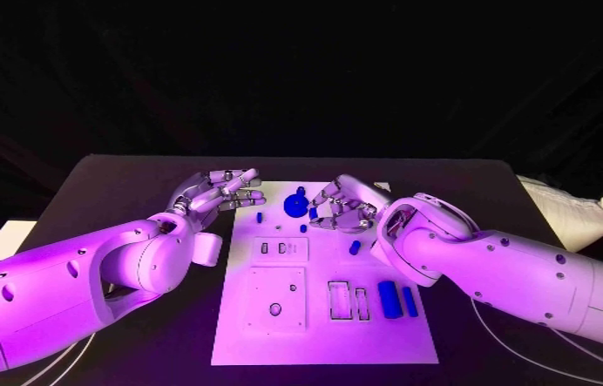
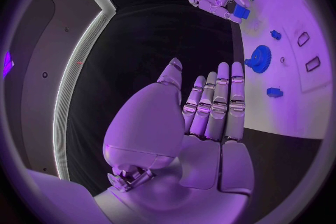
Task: Assemble the parts on the task board
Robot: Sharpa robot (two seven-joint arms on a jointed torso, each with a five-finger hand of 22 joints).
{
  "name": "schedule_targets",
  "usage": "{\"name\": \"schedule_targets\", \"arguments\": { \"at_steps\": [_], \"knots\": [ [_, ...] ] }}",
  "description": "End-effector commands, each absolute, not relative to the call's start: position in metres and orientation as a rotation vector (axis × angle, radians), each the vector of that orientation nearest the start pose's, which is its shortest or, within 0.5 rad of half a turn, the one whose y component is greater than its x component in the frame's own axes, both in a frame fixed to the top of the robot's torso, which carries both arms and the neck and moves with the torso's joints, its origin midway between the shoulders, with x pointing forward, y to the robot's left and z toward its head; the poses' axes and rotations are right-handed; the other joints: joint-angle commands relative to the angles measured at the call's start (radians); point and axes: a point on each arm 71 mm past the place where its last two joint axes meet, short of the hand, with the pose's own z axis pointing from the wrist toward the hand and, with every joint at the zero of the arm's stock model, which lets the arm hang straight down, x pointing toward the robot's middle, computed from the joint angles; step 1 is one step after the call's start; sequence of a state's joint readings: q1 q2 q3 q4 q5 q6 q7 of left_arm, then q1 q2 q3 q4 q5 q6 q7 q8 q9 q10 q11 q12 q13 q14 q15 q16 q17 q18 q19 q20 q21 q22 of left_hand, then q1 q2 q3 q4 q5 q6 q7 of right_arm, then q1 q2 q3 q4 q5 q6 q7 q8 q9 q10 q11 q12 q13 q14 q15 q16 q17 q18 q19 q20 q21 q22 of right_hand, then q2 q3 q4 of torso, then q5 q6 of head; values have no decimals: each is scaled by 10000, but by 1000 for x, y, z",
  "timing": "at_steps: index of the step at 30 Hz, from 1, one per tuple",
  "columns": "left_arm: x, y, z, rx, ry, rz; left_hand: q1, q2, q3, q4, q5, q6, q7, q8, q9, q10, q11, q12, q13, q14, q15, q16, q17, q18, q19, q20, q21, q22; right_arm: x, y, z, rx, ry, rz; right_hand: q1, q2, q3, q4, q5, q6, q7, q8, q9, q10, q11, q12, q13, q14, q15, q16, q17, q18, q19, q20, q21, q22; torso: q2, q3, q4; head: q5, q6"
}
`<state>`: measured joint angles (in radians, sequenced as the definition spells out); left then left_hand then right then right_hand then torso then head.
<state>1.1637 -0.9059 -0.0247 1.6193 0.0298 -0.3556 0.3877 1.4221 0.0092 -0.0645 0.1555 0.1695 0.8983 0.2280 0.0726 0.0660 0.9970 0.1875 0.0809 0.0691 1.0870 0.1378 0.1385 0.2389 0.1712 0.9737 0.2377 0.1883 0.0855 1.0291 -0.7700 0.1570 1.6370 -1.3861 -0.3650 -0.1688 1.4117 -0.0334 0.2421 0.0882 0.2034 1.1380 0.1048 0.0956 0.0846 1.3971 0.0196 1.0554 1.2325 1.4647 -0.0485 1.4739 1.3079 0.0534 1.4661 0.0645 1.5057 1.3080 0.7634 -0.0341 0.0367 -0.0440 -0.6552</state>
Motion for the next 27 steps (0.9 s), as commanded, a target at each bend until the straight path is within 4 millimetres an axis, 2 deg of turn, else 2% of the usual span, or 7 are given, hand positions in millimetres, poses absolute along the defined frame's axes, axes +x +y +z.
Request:
{"name": "schedule_targets", "arguments": {
  "at_steps": [1,5,9,11,15,21,27],
  "knots": [
    [470,215,-184,-11988,14067,-15534,61,49,-3,-61,-41,-88,155,-65,-11,-82,20,-35,-8,-50,-6,-32,9,97,16,64,-39,-13,455,-131,-186,380,16494,7986,-107,-2,98,13,40,3,-60,28,135,-59,-59,-125,-67,686,-47,-91,768,-158,-12,-56,-1,1044,-62,-99,44,90,-71],
    [470,215,-184,-11998,14042,-15539,61,49,-4,-63,-42,-87,154,-65,-11,-81,20,-34,-8,-50,-6,-34,10,98,16,64,-40,-14,449,-116,-200,421,16876,7944,-133,-27,116,9,70,4,-59,21,138,-89,-58,-210,-119,672,-46,-129,708,-154,-24,-54,-10,1025,-82,-160,78,101,-113],
    [470,214,-183,-11989,14025,-15561,61,49,-5,-65,-43,-87,153,-64,-11,-80,19,-34,-8,-50,-6,-34,11,98,17,64,-41,-14,444,-106,-211,232,17179,7828,-170,-57,125,11,89,7,-56,15,141,-98,-56,-238,-134,667,-44,-143,690,-150,-34,-52,-18,1011,-82,-183,89,159,-157],
    [469,214,-183,-11985,14019,-15565,61,49,-5,-65,-43,-87,153,-64,-11,-80,19,-34,-8,-50,-6,-34,11,98,17,64,-41,-14,443,-103,-214,175,17286,7762,-170,-57,125,11,89,7,-56,15,141,-98,-56,-238,-134,667,-44,-143,690,-150,-34,-52,-18,1011,-71,-164,84,163,-160],
    [469,214,-183,-11975,14012,-15587,61,49,-5,-65,-43,-87,153,-64,-11,-80,19,-34,-8,-50,-6,-34,11,98,17,64,-41,-14,443,-100,-219,155,17390,7626,-180,-67,126,11,89,9,-57,14,143,-102,-55,-251,-142,666,-44,-147,685,-147,-42,-51,-23,1000,-63,-162,74,125,-90],
    [468,213,-182,-11954,14007,-15634,76,60,-2,-83,-43,-79,149,-59,-9,-71,16,-30,-6,-50,-7,-42,17,98,19,64,-46,-17,443,-95,-222,140,17383,7500,-189,-73,129,12,91,12,-56,13,144,-107,-55,-264,-150,663,-44,-156,672,-144,-52,-51,-29,984,-77,-152,89,171,-202],
    [468,213,-182,-11953,14012,-15642,76,60,-2,-83,-43,-79,149,-59,-9,-71,16,-30,-6,-50,-7,-42,17,98,19,64,-46,-17,443,-91,-223,59,17419,7473,-191,-74,129,12,91,12,-56,13,144,-108,-55,-266,-152,662,-44,-158,667,-143,-55,-51,-31,980,-73,-143,77,233,-225]
  ]
}}
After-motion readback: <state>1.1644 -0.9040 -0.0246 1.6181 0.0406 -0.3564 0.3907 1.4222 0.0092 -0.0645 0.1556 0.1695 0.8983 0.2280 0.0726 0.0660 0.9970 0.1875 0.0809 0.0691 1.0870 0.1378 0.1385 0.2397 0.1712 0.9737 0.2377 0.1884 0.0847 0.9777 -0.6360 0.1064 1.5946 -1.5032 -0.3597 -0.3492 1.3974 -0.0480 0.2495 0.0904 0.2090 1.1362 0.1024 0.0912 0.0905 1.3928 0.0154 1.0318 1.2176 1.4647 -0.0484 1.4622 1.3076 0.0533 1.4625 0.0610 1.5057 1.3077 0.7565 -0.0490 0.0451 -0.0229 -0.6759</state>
